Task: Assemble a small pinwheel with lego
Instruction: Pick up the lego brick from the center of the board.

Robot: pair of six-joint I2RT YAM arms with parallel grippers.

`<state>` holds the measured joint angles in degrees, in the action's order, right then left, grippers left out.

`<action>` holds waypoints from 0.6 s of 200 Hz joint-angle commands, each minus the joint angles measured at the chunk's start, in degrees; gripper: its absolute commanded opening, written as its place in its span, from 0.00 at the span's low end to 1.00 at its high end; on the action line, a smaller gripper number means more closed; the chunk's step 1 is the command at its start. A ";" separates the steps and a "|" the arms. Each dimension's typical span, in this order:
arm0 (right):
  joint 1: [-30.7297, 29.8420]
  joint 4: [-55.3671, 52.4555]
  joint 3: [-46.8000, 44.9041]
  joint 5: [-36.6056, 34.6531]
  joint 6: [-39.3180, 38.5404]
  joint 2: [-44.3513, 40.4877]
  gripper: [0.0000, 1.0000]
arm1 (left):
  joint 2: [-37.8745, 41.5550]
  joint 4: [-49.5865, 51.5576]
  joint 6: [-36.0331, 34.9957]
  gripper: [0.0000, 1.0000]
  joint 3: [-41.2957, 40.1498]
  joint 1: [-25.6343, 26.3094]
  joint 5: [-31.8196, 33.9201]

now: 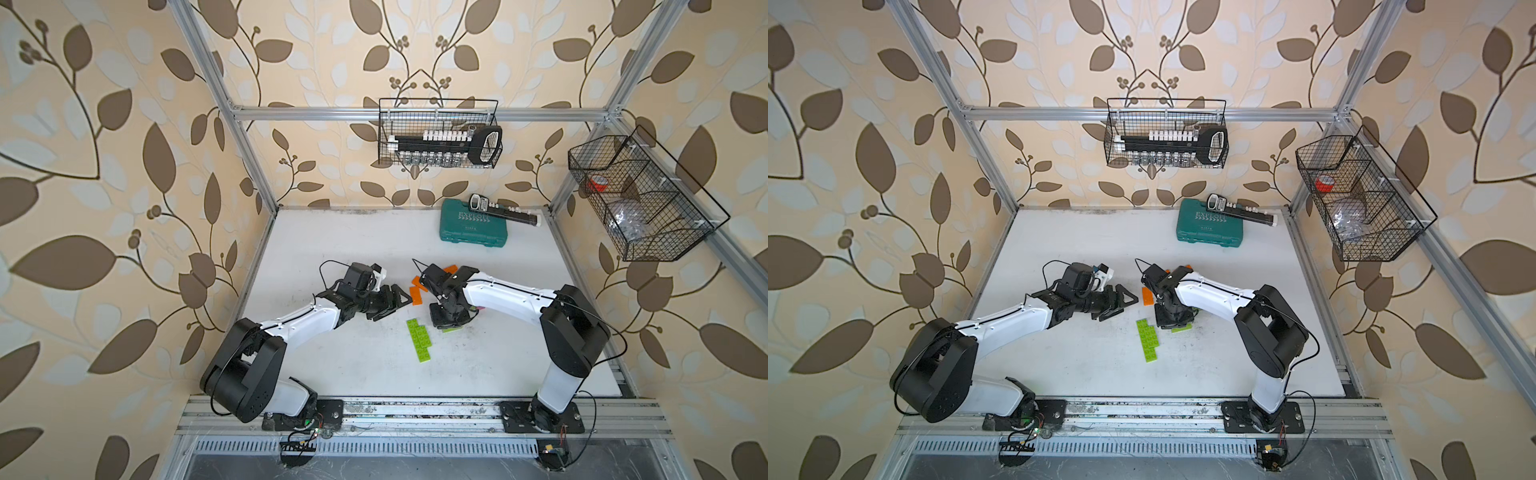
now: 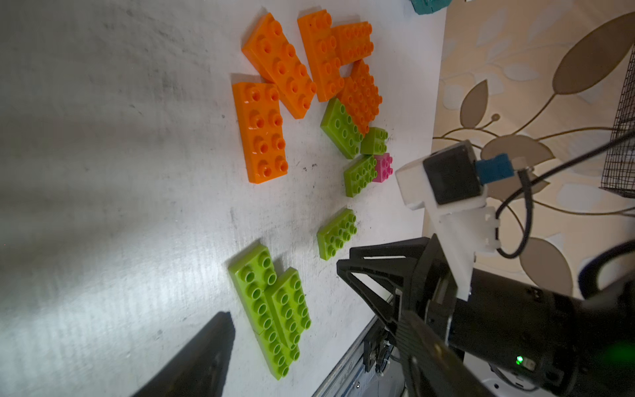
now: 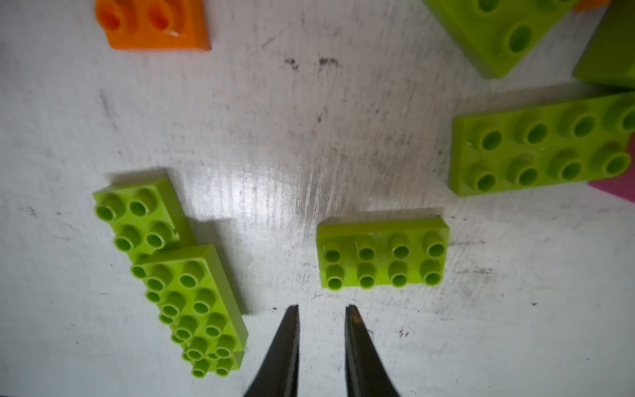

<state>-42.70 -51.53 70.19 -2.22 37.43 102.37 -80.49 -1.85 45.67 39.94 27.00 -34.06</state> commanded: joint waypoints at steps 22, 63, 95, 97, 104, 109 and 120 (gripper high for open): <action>-0.20 -1.96 1.36 -0.51 -0.08 2.04 0.19 | 0.56 -2.90 0.30 0.78 -1.24 -0.02 -1.88; -0.19 -1.45 2.02 -0.60 -0.43 3.35 0.18 | 0.98 -2.77 0.23 0.77 -1.65 -0.02 -1.88; -0.20 -1.21 2.38 -0.90 -0.52 4.51 0.17 | 1.28 -2.46 0.04 0.77 -1.69 -0.04 -2.10; -0.19 -1.21 2.33 -0.94 -0.52 4.51 0.17 | 1.25 -2.46 0.06 0.77 -1.66 -0.03 -2.09; -0.19 -1.11 2.34 -1.02 -0.60 4.79 0.17 | 1.40 -2.21 -0.13 0.77 -1.69 -0.02 -1.98; -0.19 -1.12 2.32 -1.11 -0.60 4.86 0.16 | 1.47 -1.96 -0.29 0.77 -1.56 -0.03 -1.89; -0.19 -1.02 2.36 -1.25 -0.69 5.18 0.16 | 1.90 -1.39 -0.66 0.77 -1.61 -0.02 -1.59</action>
<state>-42.70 -51.99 70.96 -2.39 37.32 106.00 -80.49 -3.18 45.63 38.57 27.00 -34.54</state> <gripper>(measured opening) 0.167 0.773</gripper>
